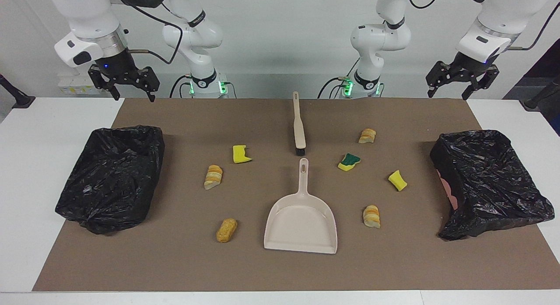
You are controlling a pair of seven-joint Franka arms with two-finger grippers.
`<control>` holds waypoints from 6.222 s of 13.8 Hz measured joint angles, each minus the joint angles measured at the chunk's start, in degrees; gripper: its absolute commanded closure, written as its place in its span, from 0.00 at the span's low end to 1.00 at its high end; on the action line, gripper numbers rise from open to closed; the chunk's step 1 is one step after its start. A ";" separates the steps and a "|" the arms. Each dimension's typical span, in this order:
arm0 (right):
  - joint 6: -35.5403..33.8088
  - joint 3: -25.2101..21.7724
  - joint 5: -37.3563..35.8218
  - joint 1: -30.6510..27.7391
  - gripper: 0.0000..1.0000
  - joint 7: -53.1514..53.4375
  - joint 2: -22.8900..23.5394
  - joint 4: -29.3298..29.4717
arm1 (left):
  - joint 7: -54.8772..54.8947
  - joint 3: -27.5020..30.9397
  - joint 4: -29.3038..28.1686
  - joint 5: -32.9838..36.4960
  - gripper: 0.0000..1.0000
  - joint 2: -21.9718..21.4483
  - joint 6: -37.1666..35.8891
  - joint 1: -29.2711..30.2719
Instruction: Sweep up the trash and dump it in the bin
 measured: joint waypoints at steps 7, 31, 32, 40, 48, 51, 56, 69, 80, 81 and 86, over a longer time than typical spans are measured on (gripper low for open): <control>-0.30 -0.25 0.00 -0.18 0.00 0.00 -0.03 -0.23 | 0.00 -0.01 0.00 0.00 0.00 0.00 0.05 0.00; 8.94 1.62 4.34 6.80 0.00 3.62 5.89 -2.44 | -11.70 -15.32 -14.40 -0.41 0.00 -6.50 5.50 -1.44; 9.79 1.64 4.39 7.97 0.00 4.85 6.67 -2.45 | -14.10 -17.41 -17.87 -1.49 0.00 -7.88 7.43 -1.64; 24.83 1.91 4.49 22.20 0.00 24.19 16.86 -2.59 | -22.01 -30.33 -36.94 -12.13 0.00 -16.07 18.51 -1.86; 33.67 1.84 3.72 31.44 0.00 39.69 29.70 3.23 | -35.18 -46.81 -49.71 -16.03 0.00 -14.24 36.93 -3.35; 35.37 1.77 3.41 32.25 0.00 41.18 34.53 7.68 | -37.47 -48.64 -50.76 -16.15 0.00 -9.59 42.15 -3.37; 36.38 1.75 3.22 32.79 0.07 41.19 36.01 9.31 | -38.24 -48.55 -50.77 -16.15 0.49 -5.32 43.93 -3.36; 34.47 1.04 -2.98 34.13 1.00 40.62 36.74 9.97 | -32.38 -47.53 -49.70 -15.89 1.00 -5.45 40.83 -3.19; 21.09 1.08 4.50 27.34 1.00 -3.58 26.60 6.62 | -8.35 -24.54 -36.78 -1.39 1.00 -6.12 27.17 1.98; 20.81 1.10 4.48 27.34 1.00 -8.30 25.96 5.12 | -5.59 -22.80 -35.15 0.63 1.00 -4.60 27.22 2.81; 19.28 1.14 3.00 27.42 1.00 -26.91 22.94 -0.46 | 5.50 -12.23 -23.64 7.91 1.00 5.71 27.32 3.01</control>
